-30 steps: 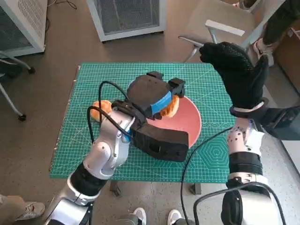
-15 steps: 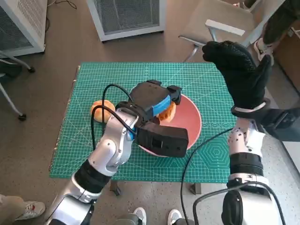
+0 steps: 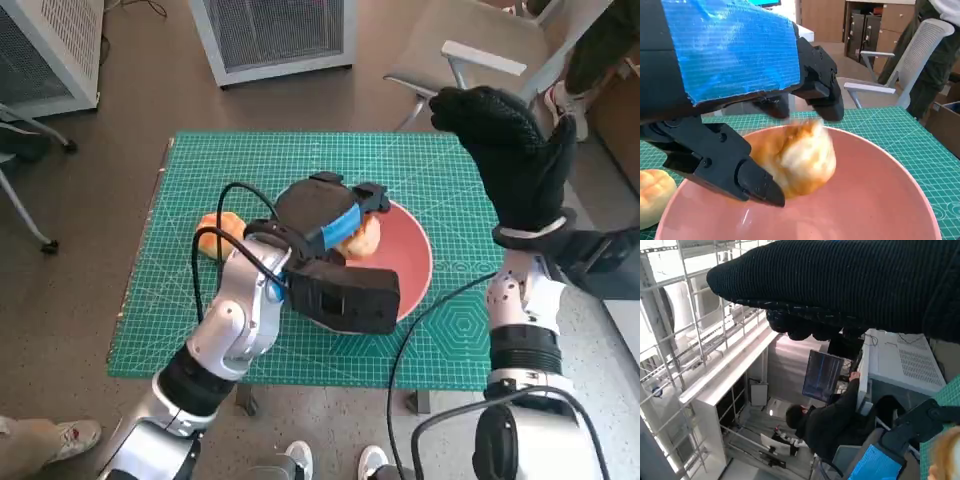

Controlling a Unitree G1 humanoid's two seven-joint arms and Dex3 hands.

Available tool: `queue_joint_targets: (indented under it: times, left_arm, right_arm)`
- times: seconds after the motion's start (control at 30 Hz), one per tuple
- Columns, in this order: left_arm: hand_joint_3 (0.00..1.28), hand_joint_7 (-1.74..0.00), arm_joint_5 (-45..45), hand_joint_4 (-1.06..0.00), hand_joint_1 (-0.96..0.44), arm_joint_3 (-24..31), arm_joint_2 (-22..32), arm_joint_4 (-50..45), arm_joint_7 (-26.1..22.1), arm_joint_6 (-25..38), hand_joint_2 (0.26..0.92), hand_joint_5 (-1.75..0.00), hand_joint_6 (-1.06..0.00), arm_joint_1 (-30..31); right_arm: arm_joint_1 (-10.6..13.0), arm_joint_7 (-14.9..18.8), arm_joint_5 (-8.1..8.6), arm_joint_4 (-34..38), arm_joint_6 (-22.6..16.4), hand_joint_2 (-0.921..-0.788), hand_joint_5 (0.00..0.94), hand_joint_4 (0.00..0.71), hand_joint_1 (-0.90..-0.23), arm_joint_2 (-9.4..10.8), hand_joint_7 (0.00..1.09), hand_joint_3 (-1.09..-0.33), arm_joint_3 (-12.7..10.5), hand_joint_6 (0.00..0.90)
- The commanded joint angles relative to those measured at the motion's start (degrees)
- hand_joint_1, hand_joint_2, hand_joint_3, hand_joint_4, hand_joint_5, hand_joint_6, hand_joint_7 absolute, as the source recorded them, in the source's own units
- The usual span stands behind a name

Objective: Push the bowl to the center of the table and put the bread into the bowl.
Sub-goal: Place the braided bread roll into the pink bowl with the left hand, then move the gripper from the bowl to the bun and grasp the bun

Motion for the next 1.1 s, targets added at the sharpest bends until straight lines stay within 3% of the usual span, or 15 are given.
queue_joint_targets:
  times: [0.03,0.27,0.73,0.87,1.1]
  left_arm:
    - [0.0,-0.06,0.09,-0.08,-0.36,-0.52,0.46,-1.19,-0.34,0.3,0.806,-0.01,-0.3,0.63]
    - [0.0,-0.02,2.72,-0.01,-0.48,-2.22,3.05,-2.45,-2.2,-0.9,0.814,0.0,-0.25,-0.07]
    - [0.0,0.0,1.21,0.0,-0.52,-0.65,4.17,-6.85,-3.92,-0.98,0.815,0.0,-0.23,1.56]
    - [0.0,0.0,0.38,0.0,-0.52,0.43,4.8,-8.97,-4.63,-0.75,0.815,0.0,-0.23,2.47]
    - [0.0,-0.01,-3.22,0.0,-0.51,7.88,10.15,-18.39,-8.43,0.13,0.814,0.0,-0.23,6.03]
  right_arm:
    - [1.52,0.18,-0.14,0.29,0.54,-0.921,0.002,0.207,-0.625,-0.03,0.38,-0.546,0.07,0.119]
    - [1.56,0.29,-0.35,0.38,0.09,-0.921,0.002,0.207,-0.624,-0.06,0.38,-0.549,0.23,0.121]
    - [1.96,-0.11,-0.4,-0.47,-0.02,-0.921,0.001,0.206,-0.628,0.11,0.37,-0.553,0.59,0.122]
    - [2.09,-0.15,-0.37,-0.72,0.1,-0.921,0.001,0.206,-0.632,0.18,0.37,-0.553,0.64,0.123]
    - [2.15,0.17,0.21,-0.92,1.06,-0.921,0.001,0.206,-0.641,-0.17,0.37,-0.549,0.35,0.126]
